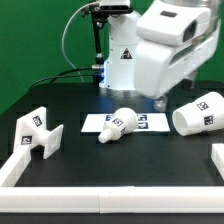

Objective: Assemble lamp

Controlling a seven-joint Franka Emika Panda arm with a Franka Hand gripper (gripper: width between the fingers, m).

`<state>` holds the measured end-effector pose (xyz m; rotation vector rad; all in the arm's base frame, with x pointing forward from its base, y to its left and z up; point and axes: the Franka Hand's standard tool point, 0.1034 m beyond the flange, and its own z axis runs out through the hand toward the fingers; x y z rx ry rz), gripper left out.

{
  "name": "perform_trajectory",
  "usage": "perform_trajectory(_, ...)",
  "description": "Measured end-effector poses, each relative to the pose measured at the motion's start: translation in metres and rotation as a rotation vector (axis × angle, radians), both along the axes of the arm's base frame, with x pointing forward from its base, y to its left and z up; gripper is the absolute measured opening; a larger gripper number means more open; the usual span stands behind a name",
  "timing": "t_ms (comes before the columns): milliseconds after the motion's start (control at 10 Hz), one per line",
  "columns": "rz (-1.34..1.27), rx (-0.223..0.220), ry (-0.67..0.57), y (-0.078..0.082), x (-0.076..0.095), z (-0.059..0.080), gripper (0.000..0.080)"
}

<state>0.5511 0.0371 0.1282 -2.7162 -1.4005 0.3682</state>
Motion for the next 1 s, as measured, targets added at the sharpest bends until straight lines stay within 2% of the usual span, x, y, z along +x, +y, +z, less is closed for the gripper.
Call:
perform_trajectory(200,0.075,0.015,-0.016,-0.049,-0.007,-0.007,0.07)
perform_trajectory(300,0.071,0.015,-0.014,-0.063,-0.007,-0.007,0.07)
perform_trajectory(500,0.07,0.014,-0.014,-0.059,-0.007,-0.008,0.07)
perform_trajectory(800,0.066,0.014,-0.012,-0.062,-0.007,-0.009,0.07)
perform_trajectory(1000,0.127,-0.051,-0.09,-0.094,-0.005,-0.019,0.07)
